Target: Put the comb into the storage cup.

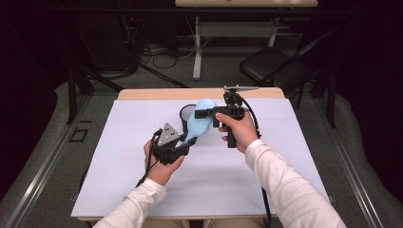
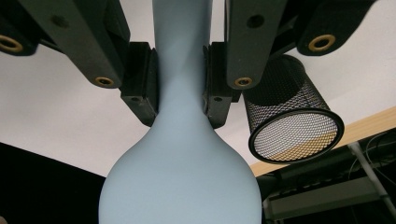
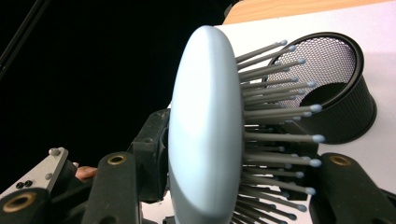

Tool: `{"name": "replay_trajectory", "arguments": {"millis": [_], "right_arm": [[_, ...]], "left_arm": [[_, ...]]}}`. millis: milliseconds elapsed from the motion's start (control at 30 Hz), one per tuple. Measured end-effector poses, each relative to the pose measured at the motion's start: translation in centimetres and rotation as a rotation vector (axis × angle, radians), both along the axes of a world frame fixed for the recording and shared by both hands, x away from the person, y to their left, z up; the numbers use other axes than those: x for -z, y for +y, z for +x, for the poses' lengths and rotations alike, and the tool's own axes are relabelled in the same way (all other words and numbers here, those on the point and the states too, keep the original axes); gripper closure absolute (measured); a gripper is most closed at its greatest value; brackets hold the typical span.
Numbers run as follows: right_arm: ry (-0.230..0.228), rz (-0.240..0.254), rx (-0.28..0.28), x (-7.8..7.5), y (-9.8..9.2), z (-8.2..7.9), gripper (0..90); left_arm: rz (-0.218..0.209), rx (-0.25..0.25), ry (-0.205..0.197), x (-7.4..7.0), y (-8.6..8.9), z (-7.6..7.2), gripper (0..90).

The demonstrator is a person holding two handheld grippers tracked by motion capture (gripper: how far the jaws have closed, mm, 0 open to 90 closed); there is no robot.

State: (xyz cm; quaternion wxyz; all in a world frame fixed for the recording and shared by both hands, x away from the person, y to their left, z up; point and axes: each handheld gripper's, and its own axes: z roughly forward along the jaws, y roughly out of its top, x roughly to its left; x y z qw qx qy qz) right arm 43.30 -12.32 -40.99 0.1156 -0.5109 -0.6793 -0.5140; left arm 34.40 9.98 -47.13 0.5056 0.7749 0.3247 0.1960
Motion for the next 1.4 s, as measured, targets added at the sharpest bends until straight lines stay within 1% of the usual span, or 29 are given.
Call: {"name": "replay_trajectory", "arguments": {"millis": [500, 733, 833, 1100, 1400], "right_arm": [[0.001, 0.015, -0.008, -0.03, 0.03, -0.03, 46.8], [0.016, 0.027, -0.006, 0.06, 0.01, 0.09, 47.2], [0.03, 0.031, -0.004, 0.06, 0.05, 0.13, 47.3], [0.039, 0.035, -0.007, 0.16, 0.09, 0.22, 47.5], [0.062, 0.048, -0.009, 0.23, 0.05, 0.33, 47.8]], "left_arm": [[-0.005, 0.002, 0.0, 0.0, 0.08, 0.0, 69.4], [-0.007, -0.001, -0.001, 0.04, 0.13, 0.06, 68.8], [-0.007, 0.0, 0.003, 0.04, 0.21, 0.15, 68.3], [-0.016, -0.003, 0.008, 0.06, 0.31, 0.19, 67.0], [-0.022, -0.003, 0.008, 0.08, 0.36, 0.15, 64.0]]}}
